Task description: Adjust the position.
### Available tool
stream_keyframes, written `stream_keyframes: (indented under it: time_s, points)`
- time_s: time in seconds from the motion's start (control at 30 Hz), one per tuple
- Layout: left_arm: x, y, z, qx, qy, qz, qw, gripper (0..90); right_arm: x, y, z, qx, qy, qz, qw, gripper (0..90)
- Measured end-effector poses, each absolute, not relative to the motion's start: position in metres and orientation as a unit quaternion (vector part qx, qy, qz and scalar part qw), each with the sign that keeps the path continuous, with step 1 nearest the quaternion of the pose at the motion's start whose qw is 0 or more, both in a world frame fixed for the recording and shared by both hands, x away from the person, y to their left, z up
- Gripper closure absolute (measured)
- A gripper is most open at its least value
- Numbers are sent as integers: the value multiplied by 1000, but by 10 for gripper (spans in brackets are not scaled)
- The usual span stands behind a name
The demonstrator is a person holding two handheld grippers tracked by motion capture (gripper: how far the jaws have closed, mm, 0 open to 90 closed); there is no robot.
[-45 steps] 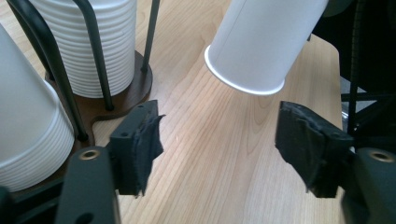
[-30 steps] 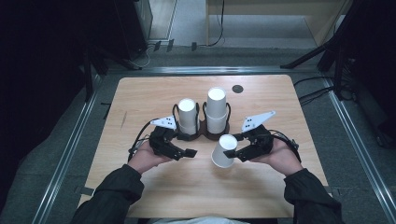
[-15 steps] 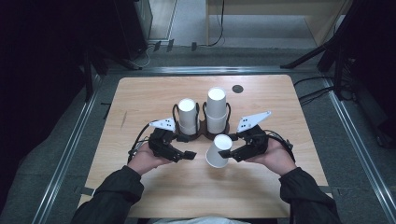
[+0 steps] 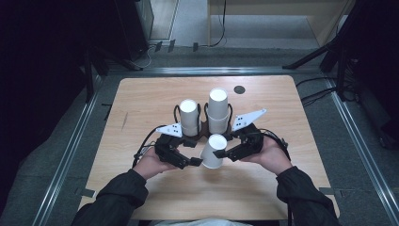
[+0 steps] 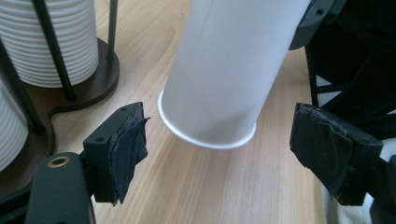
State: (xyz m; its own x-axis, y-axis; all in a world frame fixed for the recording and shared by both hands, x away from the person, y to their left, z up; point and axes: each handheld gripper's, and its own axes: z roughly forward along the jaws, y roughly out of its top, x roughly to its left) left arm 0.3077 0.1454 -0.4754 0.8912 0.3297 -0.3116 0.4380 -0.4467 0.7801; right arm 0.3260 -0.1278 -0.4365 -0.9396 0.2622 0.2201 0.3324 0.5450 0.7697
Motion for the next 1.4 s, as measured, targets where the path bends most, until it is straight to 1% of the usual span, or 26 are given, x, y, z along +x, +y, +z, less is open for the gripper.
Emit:
stream_keyframes:
  time_s: [0.27, 0.6, 0.9, 1.0, 1.13, 1.4]
  points:
    - [308, 140, -480, 848, 222, -65, 476, 185, 326, -116, -436, -158, -879, -447, 55, 343]
    - [305, 138, -482, 849, 221, -60, 477, 185, 329, -103, -436, -147, -876, -452, 74, 344]
    - [305, 135, -485, 854, 215, -51, 471, 185, 328, -98, -435, -139, -874, -459, 77, 344]
    - [304, 135, -484, 854, 209, -46, 475, 211, 329, -100, -436, -143, -873, -461, 78, 346]
    - [301, 134, -481, 859, 191, -25, 474, 241, 329, -101, -437, -149, -870, -462, 82, 345]
    - [305, 134, -480, 862, 187, -32, 469, 274, 331, -104, -438, -159, -866, -466, 86, 345]
